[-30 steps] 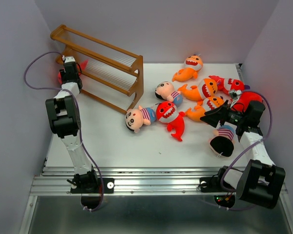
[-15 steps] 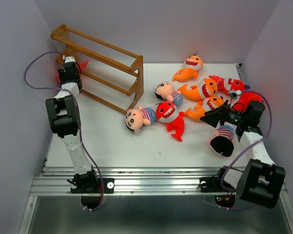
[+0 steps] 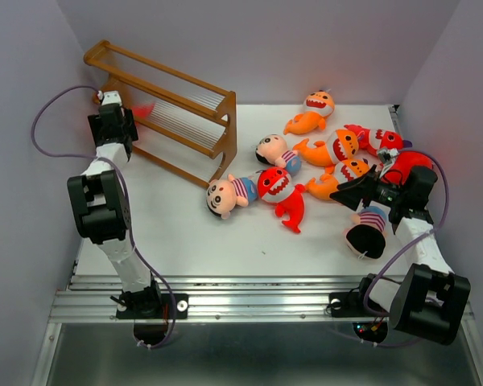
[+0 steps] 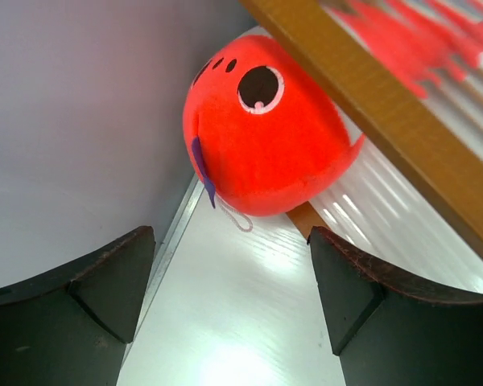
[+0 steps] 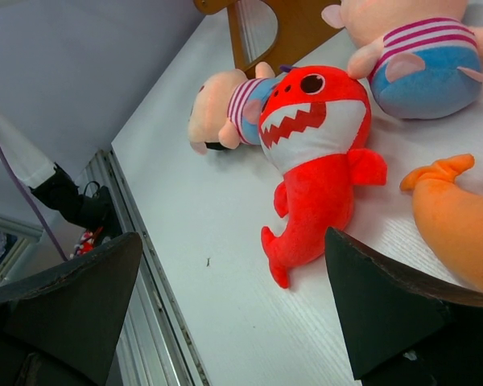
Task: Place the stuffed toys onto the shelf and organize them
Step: Adjust the position of the stuffed toy, then grab a stuffed toy with the right arm
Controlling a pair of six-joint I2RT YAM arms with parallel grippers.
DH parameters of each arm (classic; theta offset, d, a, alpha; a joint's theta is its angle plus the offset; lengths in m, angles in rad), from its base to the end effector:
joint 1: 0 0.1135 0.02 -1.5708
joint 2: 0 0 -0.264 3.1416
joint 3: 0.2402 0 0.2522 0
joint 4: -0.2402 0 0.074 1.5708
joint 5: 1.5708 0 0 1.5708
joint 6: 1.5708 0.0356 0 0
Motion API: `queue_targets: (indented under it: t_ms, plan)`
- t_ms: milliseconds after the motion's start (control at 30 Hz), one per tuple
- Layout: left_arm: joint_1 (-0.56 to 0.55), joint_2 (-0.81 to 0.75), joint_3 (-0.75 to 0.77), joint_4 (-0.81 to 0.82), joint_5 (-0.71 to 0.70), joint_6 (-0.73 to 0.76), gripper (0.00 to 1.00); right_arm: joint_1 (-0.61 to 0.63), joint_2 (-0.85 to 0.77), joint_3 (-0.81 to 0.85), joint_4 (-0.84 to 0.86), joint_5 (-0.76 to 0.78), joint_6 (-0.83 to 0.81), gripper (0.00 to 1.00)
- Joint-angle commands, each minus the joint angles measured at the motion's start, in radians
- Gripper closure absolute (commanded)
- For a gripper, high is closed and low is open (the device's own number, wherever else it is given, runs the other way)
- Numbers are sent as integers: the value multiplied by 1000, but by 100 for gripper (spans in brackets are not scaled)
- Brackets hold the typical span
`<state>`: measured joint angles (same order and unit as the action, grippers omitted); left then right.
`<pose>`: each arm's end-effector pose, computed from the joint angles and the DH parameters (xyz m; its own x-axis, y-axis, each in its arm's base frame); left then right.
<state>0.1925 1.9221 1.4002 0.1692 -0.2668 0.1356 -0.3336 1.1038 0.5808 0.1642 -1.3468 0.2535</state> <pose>0.4446 0.0962 0.2538 -0.3937 0.0561 -0.9175 -0.3776 0.9001 0.2171 0.2193 -0.0392 0.2501 -0.5193 0.2389 -0.8205 -0.6814 0.4637 0.5663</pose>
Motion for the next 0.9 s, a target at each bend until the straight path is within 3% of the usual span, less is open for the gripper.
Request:
queue_targets:
  t_ms: [0,100,133,300,600,667,700,733,800,867]
  plan:
    - [-1,-141,-46,24,35,-45,11,-7,-33,36,32,-25,-20,0]
    - [-1,-204,-81,-5,43,-65,11,-7,-39,34,31,-28,-22,0]
    - [-1,-225,-108,-14,50,-67,1,-7,-42,33,31,-31,-23,0]
    - [-19,-462,-240,-13,93,-73,1,-7,-50,33,31,-40,-31,0]
    - [-24,-891,-472,-66,406,-261,1,-54,-130,16,18,8,-83,0]
    - [-22,-989,-542,-71,466,-281,1,-54,-133,59,-79,66,-115,0]
    - [-24,-1015,-567,-69,495,-283,1,-54,-108,107,-200,107,-278,0]
    - [-24,-1066,-619,-60,541,-292,1,-54,-82,239,-455,203,-374,0]
    - [-24,-1104,-667,-45,577,-304,1,-54,-12,368,-624,334,-486,0]
    - [-22,-1146,-708,-45,590,-324,1,-54,91,515,-791,567,-516,0]
